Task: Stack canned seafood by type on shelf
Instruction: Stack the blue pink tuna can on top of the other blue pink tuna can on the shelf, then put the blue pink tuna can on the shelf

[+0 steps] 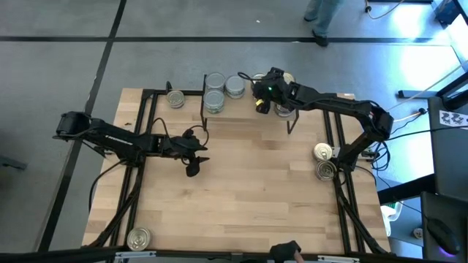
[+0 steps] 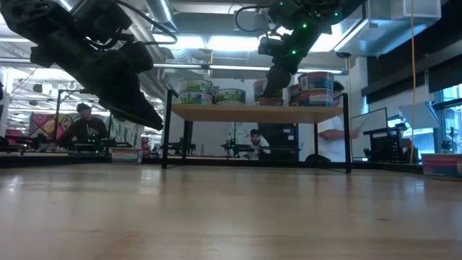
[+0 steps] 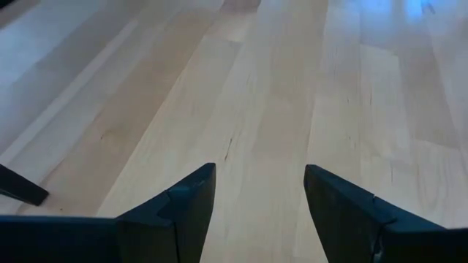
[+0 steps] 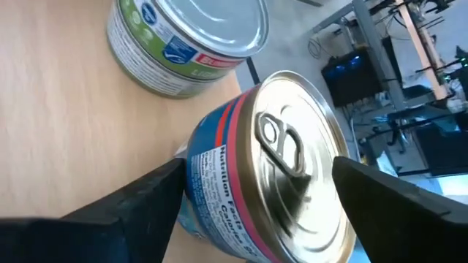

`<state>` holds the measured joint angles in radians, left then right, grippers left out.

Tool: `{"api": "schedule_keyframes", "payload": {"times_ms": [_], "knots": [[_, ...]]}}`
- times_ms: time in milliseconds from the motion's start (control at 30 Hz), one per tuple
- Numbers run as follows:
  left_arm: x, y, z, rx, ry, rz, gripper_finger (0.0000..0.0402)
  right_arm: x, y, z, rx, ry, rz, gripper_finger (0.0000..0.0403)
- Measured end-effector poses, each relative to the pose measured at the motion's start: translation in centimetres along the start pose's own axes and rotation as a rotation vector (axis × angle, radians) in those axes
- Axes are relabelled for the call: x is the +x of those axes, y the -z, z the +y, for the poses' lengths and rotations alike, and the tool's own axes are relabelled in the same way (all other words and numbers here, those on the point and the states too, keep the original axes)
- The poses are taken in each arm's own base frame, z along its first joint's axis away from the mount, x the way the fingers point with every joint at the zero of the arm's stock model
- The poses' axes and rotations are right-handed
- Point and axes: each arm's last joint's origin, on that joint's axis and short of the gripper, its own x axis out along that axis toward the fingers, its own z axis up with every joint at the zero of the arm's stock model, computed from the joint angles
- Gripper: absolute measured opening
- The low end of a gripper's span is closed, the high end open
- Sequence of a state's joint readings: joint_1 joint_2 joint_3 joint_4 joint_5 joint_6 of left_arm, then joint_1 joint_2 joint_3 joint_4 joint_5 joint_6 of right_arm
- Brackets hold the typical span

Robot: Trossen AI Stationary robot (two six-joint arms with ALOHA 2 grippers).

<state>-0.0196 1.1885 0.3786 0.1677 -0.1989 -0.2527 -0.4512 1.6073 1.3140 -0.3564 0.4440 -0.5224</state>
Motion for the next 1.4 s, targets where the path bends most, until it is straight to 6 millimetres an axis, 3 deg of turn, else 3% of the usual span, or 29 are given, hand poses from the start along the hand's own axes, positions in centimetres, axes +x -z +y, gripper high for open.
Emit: {"api": "schedule_keyframes", "payload": {"times_ms": [533,733,1000,1400], "knots": [[0.0,0.0,0.0,0.0,0.0,0.0,0.0208,-0.4,-0.3,0.5,0.064,0.02,0.008,0.0346],[0.0,0.4,0.1,0.008,-0.011,0.037,0.0208,-3.4,-3.0,2.7,0.006,-0.012,-0.036,0.0346],[-0.8,1.3,1.4,0.001,-0.199,0.132,0.0208,-7.5,-4.0,8.8,-0.048,-0.171,-0.061,0.0347],[-1.9,0.4,6.3,-0.172,-0.548,0.07,0.0207,-9.9,0.6,19.7,-0.066,-0.427,-0.159,0.0347]]}}
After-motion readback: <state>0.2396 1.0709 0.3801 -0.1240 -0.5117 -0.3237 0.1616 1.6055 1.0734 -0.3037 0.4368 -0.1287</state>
